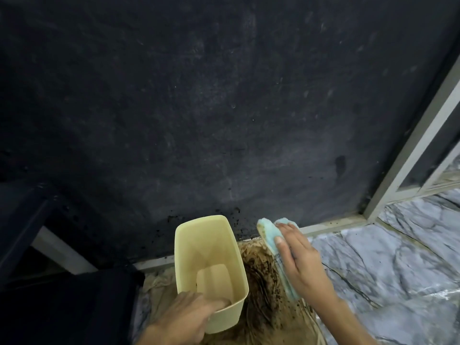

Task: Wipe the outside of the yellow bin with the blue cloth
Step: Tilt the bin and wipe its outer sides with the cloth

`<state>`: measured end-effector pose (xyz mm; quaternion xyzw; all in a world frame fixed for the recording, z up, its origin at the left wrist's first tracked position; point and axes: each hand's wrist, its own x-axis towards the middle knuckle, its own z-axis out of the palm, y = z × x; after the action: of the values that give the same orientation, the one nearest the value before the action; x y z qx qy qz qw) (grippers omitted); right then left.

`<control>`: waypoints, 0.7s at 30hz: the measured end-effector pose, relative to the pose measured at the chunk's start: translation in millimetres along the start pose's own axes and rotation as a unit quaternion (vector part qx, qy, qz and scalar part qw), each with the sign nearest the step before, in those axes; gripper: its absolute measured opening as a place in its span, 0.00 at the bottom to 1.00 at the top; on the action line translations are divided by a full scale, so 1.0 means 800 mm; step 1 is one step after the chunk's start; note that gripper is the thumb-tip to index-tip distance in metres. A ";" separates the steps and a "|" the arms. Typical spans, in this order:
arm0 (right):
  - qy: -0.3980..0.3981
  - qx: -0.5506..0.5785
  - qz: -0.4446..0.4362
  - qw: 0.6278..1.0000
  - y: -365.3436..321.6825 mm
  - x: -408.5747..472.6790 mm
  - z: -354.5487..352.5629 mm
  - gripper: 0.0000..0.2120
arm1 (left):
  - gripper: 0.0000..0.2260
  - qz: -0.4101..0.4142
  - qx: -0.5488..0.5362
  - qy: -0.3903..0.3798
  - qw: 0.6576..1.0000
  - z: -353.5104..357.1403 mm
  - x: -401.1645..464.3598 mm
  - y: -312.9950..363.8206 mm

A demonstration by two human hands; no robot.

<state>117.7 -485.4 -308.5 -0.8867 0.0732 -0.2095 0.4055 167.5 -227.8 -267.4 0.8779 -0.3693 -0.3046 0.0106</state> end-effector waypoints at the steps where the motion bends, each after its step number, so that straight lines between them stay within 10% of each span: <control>1: -0.002 0.001 0.004 1.000 0.002 -0.003 0.002 0.23 | 0.29 -0.002 0.001 0.001 1.000 0.006 0.004 -0.006; 21: -0.007 0.008 -0.006 1.000 -0.043 -0.008 -0.035 0.24 | 0.30 0.020 -0.021 0.072 0.997 0.009 -0.031 -0.001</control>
<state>98.8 -479.8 -268.4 -0.8855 0.0638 -0.2064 0.4115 150.5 -209.2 -260.2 0.8895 -0.3790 -0.2478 0.0617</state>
